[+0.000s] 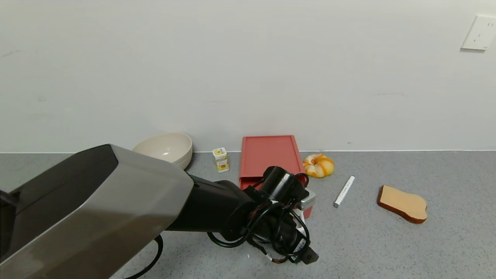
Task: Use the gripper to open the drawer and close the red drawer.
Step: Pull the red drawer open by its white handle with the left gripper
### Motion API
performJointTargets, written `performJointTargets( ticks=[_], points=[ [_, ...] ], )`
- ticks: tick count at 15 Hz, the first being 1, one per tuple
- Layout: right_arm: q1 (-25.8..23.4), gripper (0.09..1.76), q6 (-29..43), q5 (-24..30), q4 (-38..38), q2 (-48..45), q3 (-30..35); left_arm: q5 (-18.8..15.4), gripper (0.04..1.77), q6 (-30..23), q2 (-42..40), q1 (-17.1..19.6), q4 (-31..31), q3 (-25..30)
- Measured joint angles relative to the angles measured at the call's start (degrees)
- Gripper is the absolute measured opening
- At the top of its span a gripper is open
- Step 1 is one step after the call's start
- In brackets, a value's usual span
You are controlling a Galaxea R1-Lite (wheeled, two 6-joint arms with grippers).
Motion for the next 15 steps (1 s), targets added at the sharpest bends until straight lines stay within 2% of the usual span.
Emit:
performJointTargets(
  ticks=[2,10,15],
  points=[
    [0.0,1.71,0.0,0.0,0.0,0.0,0.0,1.4,1.72,-2.4,-0.2,-1.0,-0.7,0.8],
    [0.0,1.71,0.0,0.1,0.0,0.0,0.0,2.0,1.72,-4.5,-1.4,-2.5,-0.8,3.1],
    [0.0,1.71,-0.1,0.1,0.0,0.0,0.0,3.3,1.72,-9.0,-2.5,-4.1,-0.2,4.2]
  ],
)
